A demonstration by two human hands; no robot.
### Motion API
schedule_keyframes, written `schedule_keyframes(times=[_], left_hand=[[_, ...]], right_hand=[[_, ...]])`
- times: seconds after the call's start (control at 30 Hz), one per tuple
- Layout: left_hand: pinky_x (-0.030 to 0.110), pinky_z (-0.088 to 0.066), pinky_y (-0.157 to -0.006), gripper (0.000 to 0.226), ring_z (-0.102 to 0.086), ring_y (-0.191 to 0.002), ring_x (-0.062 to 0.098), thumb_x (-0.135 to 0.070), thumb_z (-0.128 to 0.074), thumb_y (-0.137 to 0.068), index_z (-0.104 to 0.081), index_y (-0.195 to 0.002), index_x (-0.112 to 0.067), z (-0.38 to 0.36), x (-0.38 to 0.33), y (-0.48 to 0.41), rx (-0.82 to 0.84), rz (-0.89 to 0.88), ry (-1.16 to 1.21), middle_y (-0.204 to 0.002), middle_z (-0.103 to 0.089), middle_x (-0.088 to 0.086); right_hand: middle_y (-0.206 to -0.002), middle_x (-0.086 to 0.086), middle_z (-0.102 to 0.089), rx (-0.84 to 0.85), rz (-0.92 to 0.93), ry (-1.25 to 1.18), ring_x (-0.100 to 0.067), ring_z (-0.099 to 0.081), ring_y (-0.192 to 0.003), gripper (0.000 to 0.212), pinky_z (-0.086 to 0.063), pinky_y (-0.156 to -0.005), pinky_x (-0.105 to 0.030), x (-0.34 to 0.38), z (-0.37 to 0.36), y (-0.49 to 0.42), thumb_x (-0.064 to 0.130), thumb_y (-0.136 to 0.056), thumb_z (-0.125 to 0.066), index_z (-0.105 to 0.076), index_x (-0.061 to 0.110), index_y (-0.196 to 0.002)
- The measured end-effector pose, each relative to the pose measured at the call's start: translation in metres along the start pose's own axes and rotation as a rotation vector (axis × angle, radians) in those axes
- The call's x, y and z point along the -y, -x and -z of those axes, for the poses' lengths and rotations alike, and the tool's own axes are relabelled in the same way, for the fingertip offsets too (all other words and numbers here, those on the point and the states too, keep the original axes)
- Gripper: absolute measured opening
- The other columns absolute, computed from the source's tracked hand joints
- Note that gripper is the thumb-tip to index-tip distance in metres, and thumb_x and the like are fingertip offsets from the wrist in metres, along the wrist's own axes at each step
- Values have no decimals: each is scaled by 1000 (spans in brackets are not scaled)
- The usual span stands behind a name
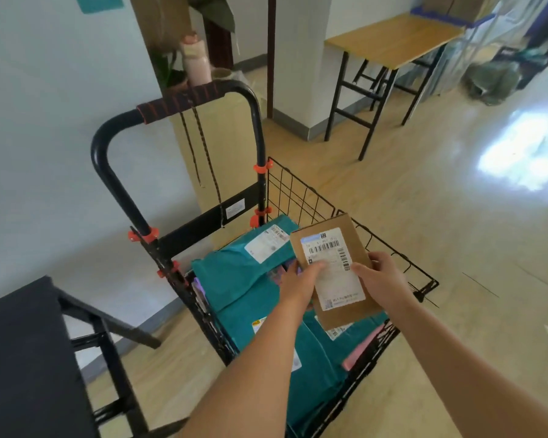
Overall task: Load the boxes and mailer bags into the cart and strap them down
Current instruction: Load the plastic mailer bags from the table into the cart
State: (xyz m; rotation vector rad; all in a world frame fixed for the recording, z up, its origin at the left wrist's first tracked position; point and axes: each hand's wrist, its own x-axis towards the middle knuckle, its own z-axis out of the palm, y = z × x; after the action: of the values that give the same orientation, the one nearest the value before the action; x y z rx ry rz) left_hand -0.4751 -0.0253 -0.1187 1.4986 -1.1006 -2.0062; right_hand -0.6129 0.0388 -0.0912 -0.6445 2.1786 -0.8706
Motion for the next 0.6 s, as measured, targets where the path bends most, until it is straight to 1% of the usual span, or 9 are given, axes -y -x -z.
schedule_keyframes(times=[0.1, 0.17, 0.27, 0.33, 0.4, 0.47, 0.53, 0.57, 0.6], left_hand=[[37, -55, -76, 29, -65, -95, 20, -32, -67, -87, -58, -114, -28, -10, 8, -21, -12, 116, -23, -113, -67, 1], [39, -54, -78, 30, -65, -94, 20, -27, -67, -88, -58, -117, -23, -15, 14, -36, -16, 168, -36, -114, -67, 3], [41, -55, -79, 23, -64, -85, 17, -24, -65, -90, -56, -111, -20, -21, 25, -59, -65, 249, -30, -106, -67, 1], [43, -57, -81, 19, -66, -87, 19, -23, -63, -91, -55, -107, -21, -25, 32, -73, -109, 312, -31, -103, -68, 2], [43, -57, -80, 23, -67, -94, 23, -20, -60, -92, -54, -113, -19, -30, 43, -87, -145, 373, -34, -109, -67, 5], [36, -56, -68, 19, -66, -90, 20, -15, -59, -91, -54, -110, -19, -34, 54, -98, -177, 416, -27, -106, -67, 4], [31, -52, -61, 13, -65, -83, 15, -13, -60, -90, -56, -98, -22, -38, 64, -107, -219, 444, -12, -101, -68, 1], [32, -54, -63, 14, -66, -85, 16, -12, -62, -88, -58, -98, -21, -40, 70, -112, -240, 455, -9, -103, -69, 2], [34, -57, -69, 19, -67, -90, 19, -11, -63, -86, -60, -103, -19, -41, 75, -117, -260, 464, -10, -107, -70, 3]], right_hand=[[-90, 11, -61, 43, -36, 83, -8, -63, -73, 34, -42, -48, -21, -13, -1, -25, 27, -97, -56, -47, 21, -130], [-90, 10, -61, 91, -48, 145, -7, -62, -72, 34, -41, -47, -20, -20, -4, -43, 25, -98, -54, -47, 21, -131], [-97, 6, -63, 180, -53, 225, -10, -63, -77, 34, -43, -50, -23, -31, -12, -73, 24, -98, -51, -46, 20, -132], [-95, 7, -63, 246, -43, 292, -10, -63, -77, 30, -43, -50, -22, -39, -19, -93, 24, -99, -49, -48, 20, -128], [-95, 7, -62, 305, -30, 366, -10, -63, -78, 26, -46, -50, -24, -46, -25, -110, 22, -98, -48, -49, 19, -124], [-99, 3, -63, 356, -19, 426, -14, -65, -81, 25, -57, -59, -34, -53, -32, -126, 20, -97, -48, -49, 16, -122], [-104, -1, -64, 428, -25, 458, -18, -67, -85, 27, -61, -70, -39, -60, -41, -140, 18, -96, -51, -48, 14, -123], [-108, -3, -64, 468, -38, 463, -20, -67, -89, 31, -62, -71, -39, -64, -45, -146, 16, -95, -54, -47, 13, -125], [-113, -4, -63, 506, -52, 466, -21, -66, -95, 38, -62, -72, -37, -68, -49, -151, 12, -92, -58, -45, 13, -128]])
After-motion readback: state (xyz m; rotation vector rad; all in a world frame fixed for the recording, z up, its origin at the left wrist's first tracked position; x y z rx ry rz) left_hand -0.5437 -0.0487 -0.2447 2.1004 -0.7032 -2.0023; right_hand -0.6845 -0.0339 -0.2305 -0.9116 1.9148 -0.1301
